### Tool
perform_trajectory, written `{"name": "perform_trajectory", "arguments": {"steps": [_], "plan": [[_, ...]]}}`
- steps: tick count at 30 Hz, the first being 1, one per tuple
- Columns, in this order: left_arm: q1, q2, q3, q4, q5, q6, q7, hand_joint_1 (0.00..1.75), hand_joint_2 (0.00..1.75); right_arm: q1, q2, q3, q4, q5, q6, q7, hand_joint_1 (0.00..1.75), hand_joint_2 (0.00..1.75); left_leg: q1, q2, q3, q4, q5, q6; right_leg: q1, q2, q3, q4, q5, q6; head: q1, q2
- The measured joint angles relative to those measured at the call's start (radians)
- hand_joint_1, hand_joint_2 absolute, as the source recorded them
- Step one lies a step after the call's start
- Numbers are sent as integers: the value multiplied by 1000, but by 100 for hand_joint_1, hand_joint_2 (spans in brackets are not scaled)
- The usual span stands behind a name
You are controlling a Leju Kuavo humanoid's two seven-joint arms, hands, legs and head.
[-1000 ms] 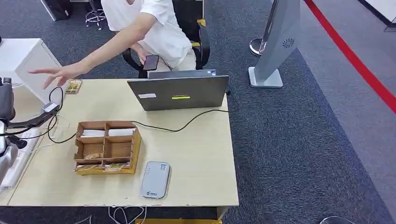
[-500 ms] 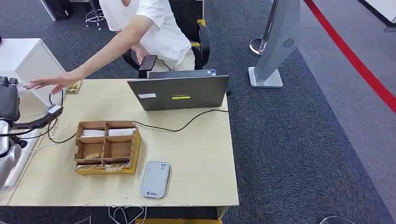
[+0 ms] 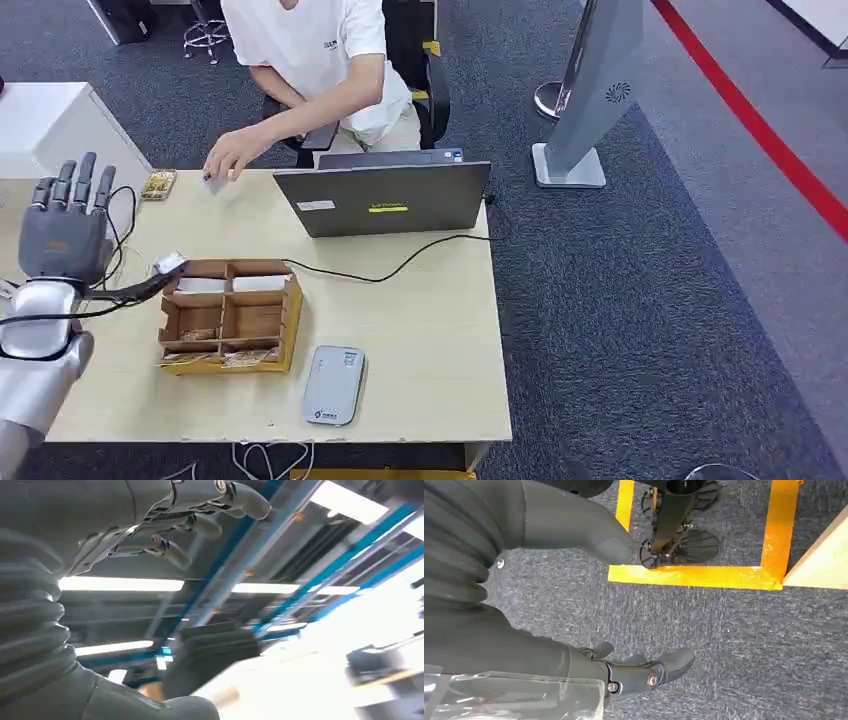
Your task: Pass the card to the sensor for recognition and then transmit it.
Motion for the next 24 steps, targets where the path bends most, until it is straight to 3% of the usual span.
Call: {"name": "perform_trajectory", "arguments": {"steps": [5,10,12,15,19,24], "plan": [[98,-43,35,-127,-2,-21,-15,0,175,17,0,-2,2,-5,-2,-7,0,175,0,2,-1,0,-1,1,0,1,-1,0,0,0,0,0],[125,-57,65,-173,-2,-30,-22,0,175,19,0,-9,2,-5,-2,-7,0,175,0,1,-1,0,-1,1,0,0,-1,0,0,0,0,0],[148,-64,73,-205,1,-38,-59,0,175,19,0,-15,2,-15,-8,-6,0,175,0,1,0,0,-1,1,0,1,0,0,0,0,0,0],[251,-87,77,-338,1,-70,-84,0,175,24,0,-31,2,-30,-11,-3,0,175,0,2,0,0,-1,1,0,1,-1,0,-1,1,0,0],[411,-106,77,-547,-2,-83,-68,0,175,34,0,-52,2,-37,-16,-6,0,175,0,3,-1,0,-4,1,0,3,-1,-1,-3,2,0,0],[535,-110,77,-711,-2,-77,-66,0,175,37,0,-71,2,-45,-23,-9,0,175,0,3,-1,0,-6,2,0,2,0,-1,-4,1,0,0]]}}
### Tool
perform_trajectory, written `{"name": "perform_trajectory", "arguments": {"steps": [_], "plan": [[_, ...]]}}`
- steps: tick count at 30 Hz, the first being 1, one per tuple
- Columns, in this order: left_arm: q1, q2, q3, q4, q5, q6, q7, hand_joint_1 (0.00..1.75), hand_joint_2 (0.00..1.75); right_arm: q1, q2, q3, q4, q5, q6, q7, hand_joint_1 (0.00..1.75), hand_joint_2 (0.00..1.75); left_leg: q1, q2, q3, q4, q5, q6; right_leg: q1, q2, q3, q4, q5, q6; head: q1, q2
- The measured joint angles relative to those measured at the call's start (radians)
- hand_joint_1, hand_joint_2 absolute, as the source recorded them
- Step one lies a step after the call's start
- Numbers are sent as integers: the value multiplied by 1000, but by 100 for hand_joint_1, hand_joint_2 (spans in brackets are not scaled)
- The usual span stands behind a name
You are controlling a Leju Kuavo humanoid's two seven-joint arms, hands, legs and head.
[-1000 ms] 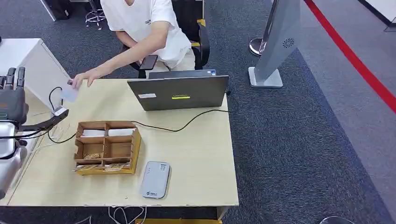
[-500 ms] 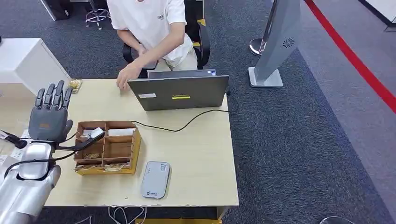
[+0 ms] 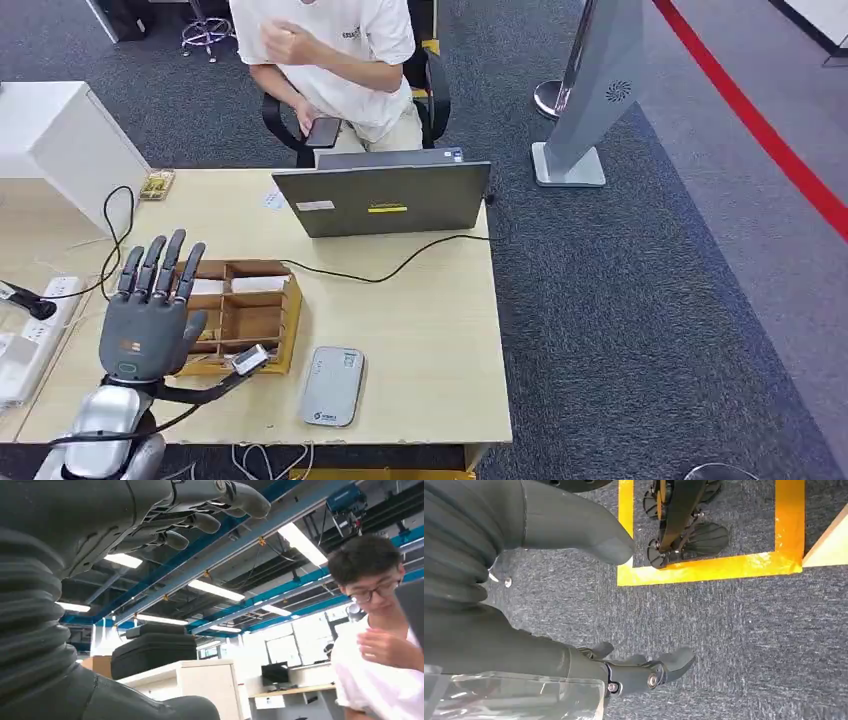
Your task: Pass the card to the sensor for recognition and then transmit it.
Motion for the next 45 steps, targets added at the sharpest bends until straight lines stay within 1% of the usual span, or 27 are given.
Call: {"name": "perform_trajectory", "arguments": {"steps": [3,8,10,15,16,17,19,20,22,23,25,27,33,37,39,41,43,45], "plan": [[59,0,0,-73,0,15,-10,0,175,1,0,-7,0,-2,-5,0,0,175,0,0,0,0,0,0,0,0,0,0,0,0,0,0],[139,-5,1,-175,0,36,-87,0,175,3,0,-25,0,-6,-10,4,0,175,0,0,0,0,0,0,0,-1,0,0,0,0,0,0],[162,-14,5,-200,0,35,-114,0,175,4,0,-29,0,-6,-11,4,0,175,0,0,0,0,0,0,0,-1,0,0,0,0,0,0],[201,-31,10,-242,0,34,-139,0,175,5,0,-34,0,-12,-13,4,0,175,0,0,0,0,0,0,0,-1,1,0,0,0,0,0],[215,-33,10,-250,0,31,-143,0,175,5,0,-37,0,-13,-14,3,0,175,0,0,1,0,0,0,0,-1,1,0,0,0,0,0],[231,-34,10,-261,0,12,-147,0,175,6,1,-43,0,-17,-15,4,0,175,0,0,1,0,0,0,0,-1,1,0,0,0,0,0],[259,-26,4,-278,0,-72,-96,0,175,7,2,-55,0,-23,-18,4,0,175,0,0,1,0,0,0,0,-1,1,0,-1,0,0,0],[264,-17,-8,-280,0,-126,-56,0,175,7,3,-59,0,-23,-18,4,0,175,0,-1,1,0,0,0,0,-1,1,0,-1,1,0,0],[273,7,-33,-280,9,-214,-12,0,175,8,4,-68,0,-22,-18,3,0,175,0,-1,0,0,0,0,0,-2,1,0,-1,1,0,0],[274,16,-41,-279,19,-253,-4,0,175,8,4,-73,0,-20,-17,2,0,175,0,-1,0,0,0,0,0,-2,1,0,-1,1,0,0],[271,29,-44,-273,42,-309,5,0,175,7,4,-77,0,-14,-16,0,0,175,0,-1,1,0,0,0,0,-2,1,0,-1,1,0,0],[269,45,-45,-263,58,-337,6,0,175,8,4,-79,0,-12,-15,0,0,175,0,-1,1,0,0,0,0,-2,1,0,-1,1,-1,0],[269,55,-45,-249,68,-355,10,0,175,8,4,-82,0,-2,-15,-1,0,175,0,-1,1,0,0,0,0,-2,1,0,-1,1,0,0],[269,55,-44,-238,61,-362,26,0,175,8,5,-85,0,3,-13,0,0,175,0,-1,1,0,-1,1,0,-2,1,0,-1,1,0,0],[268,54,-45,-234,37,-353,40,0,175,8,5,-86,0,6,-13,2,0,175,0,-1,1,0,-1,1,0,-2,1,0,-1,1,0,0],[265,50,-45,-227,5,-328,59,0,175,8,6,-86,0,8,-13,4,0,175,0,-1,1,0,-1,1,0,-2,1,0,-1,1,0,0],[260,42,-45,-218,2,-309,70,0,175,7,6,-86,0,11,-10,4,0,175,0,-1,1,0,-1,1,0,-2,1,0,-1,1,0,0],[256,35,-45,-210,1,-306,73,0,175,7,6,-87,0,13,-10,4,0,175,0,-1,1,0,-1,1,0,-2,1,0,-1,1,0,0]]}}
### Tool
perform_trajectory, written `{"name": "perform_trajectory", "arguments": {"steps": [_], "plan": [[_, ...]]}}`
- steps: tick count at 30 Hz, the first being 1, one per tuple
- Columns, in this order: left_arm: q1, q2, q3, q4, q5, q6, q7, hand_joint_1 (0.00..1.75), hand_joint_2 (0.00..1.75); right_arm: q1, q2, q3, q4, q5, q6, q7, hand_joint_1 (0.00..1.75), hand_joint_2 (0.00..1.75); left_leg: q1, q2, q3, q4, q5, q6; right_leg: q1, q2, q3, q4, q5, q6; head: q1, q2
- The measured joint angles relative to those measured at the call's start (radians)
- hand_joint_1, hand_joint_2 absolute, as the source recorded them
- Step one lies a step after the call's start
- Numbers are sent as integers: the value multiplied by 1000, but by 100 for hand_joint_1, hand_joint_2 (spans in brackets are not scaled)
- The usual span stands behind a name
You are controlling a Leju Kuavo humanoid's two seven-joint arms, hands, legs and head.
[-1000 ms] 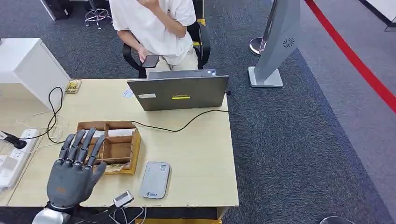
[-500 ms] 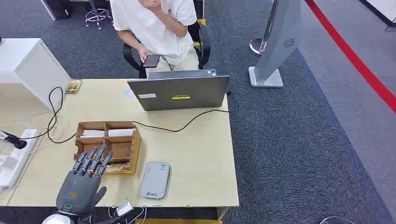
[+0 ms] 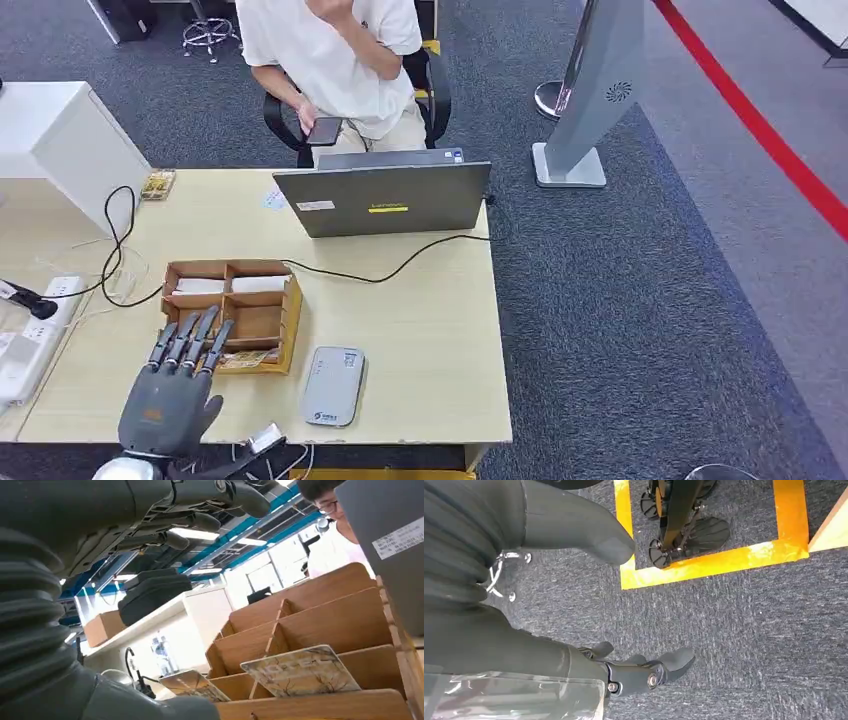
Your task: Pass the card to the sensor for recognition and then transmit it.
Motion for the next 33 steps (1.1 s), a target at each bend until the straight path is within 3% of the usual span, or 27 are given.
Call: {"name": "perform_trajectory", "arguments": {"steps": [7,14,28,33], "plan": [[-6,-12,0,19,-1,15,13,0,175,0,2,0,0,7,2,5,0,175,0,0,0,0,0,0,0,0,0,0,0,0,0,0],[-76,-14,-42,98,-1,120,134,0,175,-3,5,0,0,38,8,9,0,175,0,0,0,0,0,0,0,0,0,0,0,0,0,0],[-158,-36,-78,270,-1,195,146,0,175,-5,8,2,0,62,15,10,0,175,0,0,0,0,0,0,0,0,0,0,0,0,0,0],[-166,-55,-78,309,-1,198,124,0,175,-6,8,2,0,66,18,9,0,175,0,0,0,0,0,0,0,0,0,0,0,0,0,0]]}}
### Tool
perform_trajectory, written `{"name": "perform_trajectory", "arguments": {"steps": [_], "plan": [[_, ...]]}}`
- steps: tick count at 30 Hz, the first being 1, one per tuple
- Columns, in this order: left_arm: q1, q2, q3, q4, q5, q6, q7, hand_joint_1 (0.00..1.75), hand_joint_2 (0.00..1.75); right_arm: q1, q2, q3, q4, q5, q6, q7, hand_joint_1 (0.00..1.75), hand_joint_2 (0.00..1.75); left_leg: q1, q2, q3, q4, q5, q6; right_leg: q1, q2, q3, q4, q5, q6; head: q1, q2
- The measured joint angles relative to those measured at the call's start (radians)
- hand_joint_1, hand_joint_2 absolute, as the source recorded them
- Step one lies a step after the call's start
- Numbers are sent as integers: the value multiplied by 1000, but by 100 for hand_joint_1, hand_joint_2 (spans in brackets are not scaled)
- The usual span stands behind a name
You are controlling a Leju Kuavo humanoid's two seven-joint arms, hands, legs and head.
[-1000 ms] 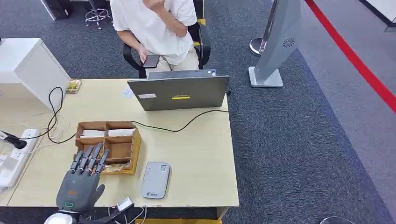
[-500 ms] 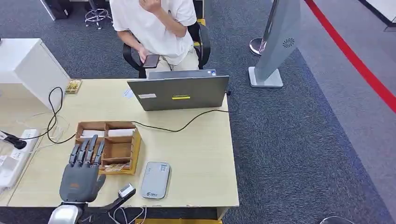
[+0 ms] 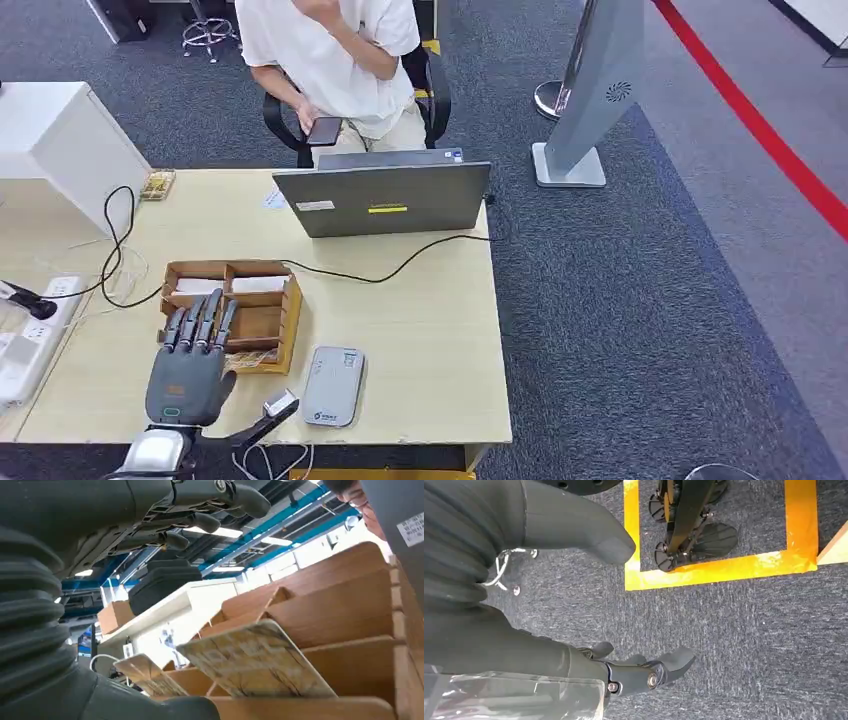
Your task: Pass the card to the sensor for recognition and then transmit it.
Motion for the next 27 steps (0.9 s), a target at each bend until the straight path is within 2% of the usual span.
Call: {"name": "perform_trajectory", "arguments": {"steps": [16,27], "plan": [[-15,-26,0,49,0,-1,-4,0,175,-1,0,1,0,11,2,1,0,175,0,0,0,0,0,0,0,0,0,0,0,0,0,0],[-31,-35,-41,55,0,-1,-7,0,175,-1,2,2,0,13,3,0,0,175,0,0,0,0,0,0,0,0,0,0,0,0,0,0]]}}
